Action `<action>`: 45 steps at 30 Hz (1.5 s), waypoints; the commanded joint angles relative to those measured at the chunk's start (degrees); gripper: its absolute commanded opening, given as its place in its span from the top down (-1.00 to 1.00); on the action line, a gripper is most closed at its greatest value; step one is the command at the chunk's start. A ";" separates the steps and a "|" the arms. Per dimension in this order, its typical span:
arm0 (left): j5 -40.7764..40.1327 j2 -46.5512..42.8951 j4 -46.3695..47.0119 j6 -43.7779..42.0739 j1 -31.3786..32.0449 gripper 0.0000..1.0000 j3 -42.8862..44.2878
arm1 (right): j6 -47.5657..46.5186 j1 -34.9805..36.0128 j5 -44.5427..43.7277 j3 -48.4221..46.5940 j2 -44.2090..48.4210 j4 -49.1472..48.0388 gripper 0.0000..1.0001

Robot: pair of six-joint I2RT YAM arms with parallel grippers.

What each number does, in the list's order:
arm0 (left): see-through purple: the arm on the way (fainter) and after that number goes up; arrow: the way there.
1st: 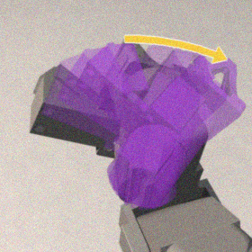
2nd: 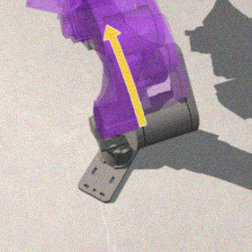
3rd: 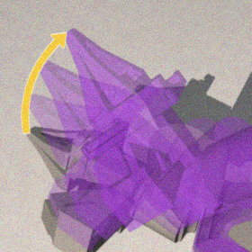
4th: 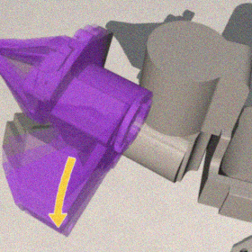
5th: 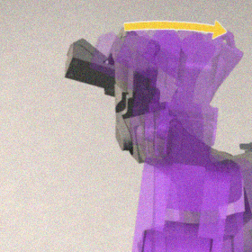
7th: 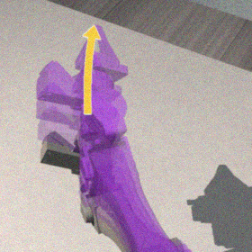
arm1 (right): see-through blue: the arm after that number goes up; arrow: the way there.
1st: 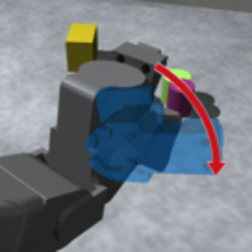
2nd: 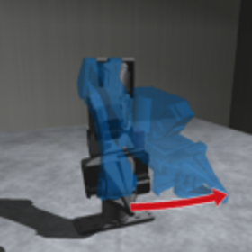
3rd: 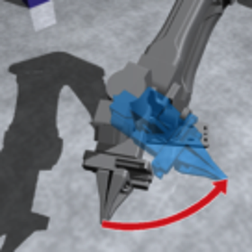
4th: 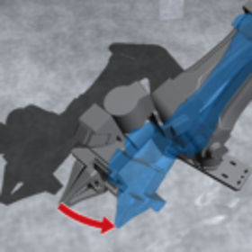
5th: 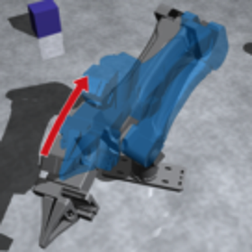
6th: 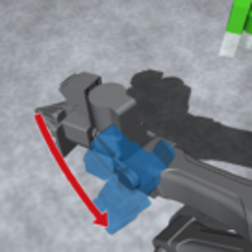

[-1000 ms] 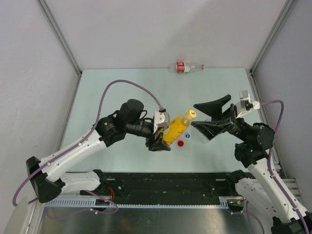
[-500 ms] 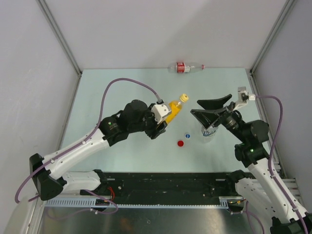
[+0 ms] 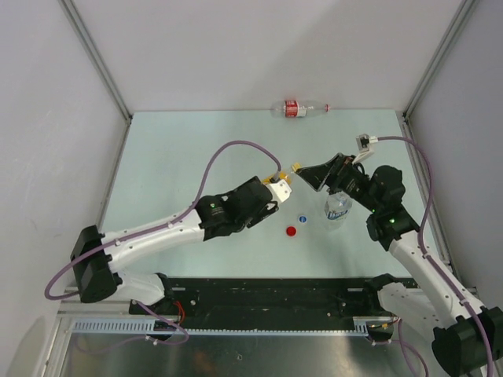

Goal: Unscrew the bottle caps

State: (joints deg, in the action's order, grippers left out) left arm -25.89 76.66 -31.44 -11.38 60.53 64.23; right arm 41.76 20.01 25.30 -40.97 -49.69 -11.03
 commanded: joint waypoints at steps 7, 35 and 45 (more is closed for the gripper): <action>-12.71 2.81 -0.84 -1.80 2.85 0.52 1.68 | 3.44 -0.64 -0.59 -3.15 -4.56 -0.03 -0.72; -12.45 3.68 -1.38 -1.81 3.63 0.56 1.78 | 9.96 -0.41 4.87 -2.58 -12.34 -10.11 0.40; -4.39 0.44 -1.17 -1.04 3.56 0.66 2.32 | 7.22 -0.48 7.19 -1.88 -9.58 -10.86 1.00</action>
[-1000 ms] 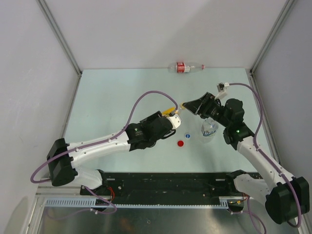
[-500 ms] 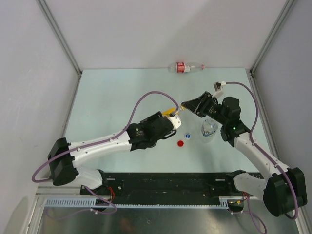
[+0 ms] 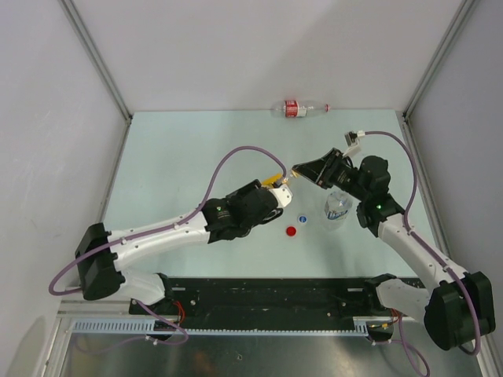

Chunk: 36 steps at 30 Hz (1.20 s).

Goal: Unscrew the bottle caps

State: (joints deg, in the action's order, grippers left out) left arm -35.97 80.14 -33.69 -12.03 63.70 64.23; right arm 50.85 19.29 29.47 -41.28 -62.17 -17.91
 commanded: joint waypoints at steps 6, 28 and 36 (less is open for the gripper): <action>14.67 -4.83 1.16 -0.12 -0.12 0.69 2.88 | -4.46 0.22 4.46 -1.35 5.97 -4.79 1.00; 66.56 -14.89 2.30 -4.17 -4.39 0.74 3.26 | -12.36 1.11 25.72 -1.35 12.92 -18.25 1.00; 89.68 -16.84 2.32 -5.49 -7.71 0.75 3.92 | -16.09 3.48 30.41 -1.35 16.09 -19.67 1.00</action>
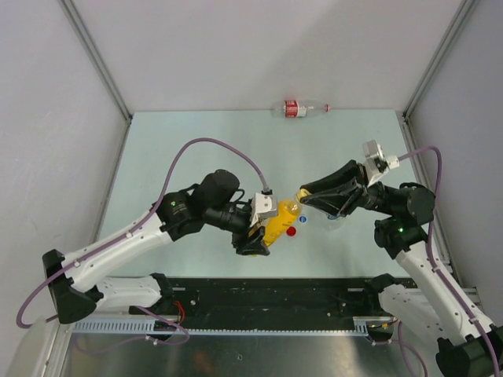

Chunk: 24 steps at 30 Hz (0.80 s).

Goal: Unscrew the bottle caps

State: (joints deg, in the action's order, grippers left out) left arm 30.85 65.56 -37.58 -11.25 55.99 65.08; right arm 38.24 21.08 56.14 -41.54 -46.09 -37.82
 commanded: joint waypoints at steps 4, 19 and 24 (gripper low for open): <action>33.89 -2.56 6.21 -6.55 -1.82 0.73 3.04 | -5.68 2.62 4.96 -1.09 2.06 0.81 1.00; 45.46 0.61 6.26 -4.92 -4.73 0.74 3.68 | -8.75 3.76 2.20 -1.09 3.99 3.62 0.84; 40.57 1.52 6.23 -4.13 -4.74 0.74 4.05 | -10.68 3.62 -2.32 -1.10 5.75 6.63 0.43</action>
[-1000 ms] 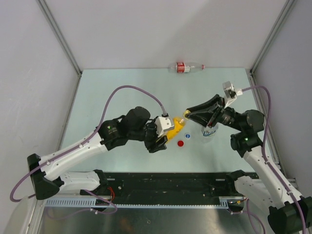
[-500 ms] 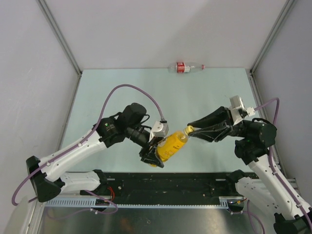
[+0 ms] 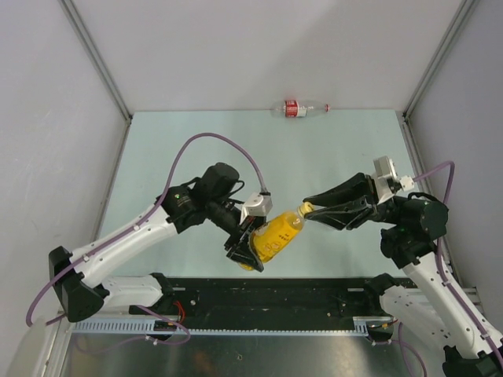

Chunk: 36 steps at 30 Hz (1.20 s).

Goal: Unscrew the bottle caps

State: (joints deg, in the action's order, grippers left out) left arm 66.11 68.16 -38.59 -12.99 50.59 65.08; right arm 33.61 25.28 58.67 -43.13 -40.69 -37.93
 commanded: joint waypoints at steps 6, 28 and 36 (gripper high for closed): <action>-1.75 -0.81 7.19 -1.86 0.69 0.73 4.02 | -6.88 -0.73 -9.29 0.46 2.43 9.71 -0.01; -52.55 1.98 6.60 0.10 1.65 0.75 2.51 | -1.85 -4.60 -22.80 -0.94 1.11 18.08 -0.96; -71.86 4.18 5.62 0.53 4.50 0.79 2.24 | 2.17 -6.32 -24.56 -2.47 -4.36 22.39 -0.95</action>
State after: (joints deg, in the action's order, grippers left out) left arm 7.60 71.55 -33.65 -12.93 53.39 65.93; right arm 32.64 19.77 36.21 -43.11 -43.31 -17.72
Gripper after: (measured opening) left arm 0.637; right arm 0.977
